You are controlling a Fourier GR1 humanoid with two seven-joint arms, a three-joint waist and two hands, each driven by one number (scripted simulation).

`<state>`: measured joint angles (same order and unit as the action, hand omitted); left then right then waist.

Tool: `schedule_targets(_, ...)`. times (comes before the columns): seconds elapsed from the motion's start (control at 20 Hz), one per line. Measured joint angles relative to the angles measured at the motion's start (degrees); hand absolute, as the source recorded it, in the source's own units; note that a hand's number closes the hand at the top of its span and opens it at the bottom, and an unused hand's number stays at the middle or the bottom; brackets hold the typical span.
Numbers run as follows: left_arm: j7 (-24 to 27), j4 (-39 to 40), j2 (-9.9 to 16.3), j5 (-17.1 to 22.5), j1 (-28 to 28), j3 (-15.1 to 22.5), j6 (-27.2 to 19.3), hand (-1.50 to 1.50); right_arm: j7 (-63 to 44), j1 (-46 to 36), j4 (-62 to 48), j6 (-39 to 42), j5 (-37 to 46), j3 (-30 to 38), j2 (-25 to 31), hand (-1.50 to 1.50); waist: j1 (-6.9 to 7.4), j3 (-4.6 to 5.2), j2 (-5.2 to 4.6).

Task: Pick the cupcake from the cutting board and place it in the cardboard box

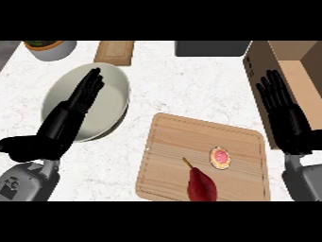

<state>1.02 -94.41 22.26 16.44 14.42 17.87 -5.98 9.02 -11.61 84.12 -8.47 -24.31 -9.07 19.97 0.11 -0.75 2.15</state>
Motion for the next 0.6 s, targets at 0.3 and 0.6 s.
schedule_targets(0.3, -2.61, 0.93, 0.08, 1.32, -4.91, -6.83, -6.29, 0.00, 1.53, 7.43, 1.38, -3.59, -2.32, 9.73, 3.85, 1.50, -1.10, 0.65, -1.27)
schedule_targets(0.6, -5.97, 0.98, -1.67, 3.25, -8.36, -9.37, -10.05, 0.00, 4.85, 16.71, -3.51, -11.13, 8.54, 11.36, 9.16, -1.50, -0.78, 0.86, -1.98)
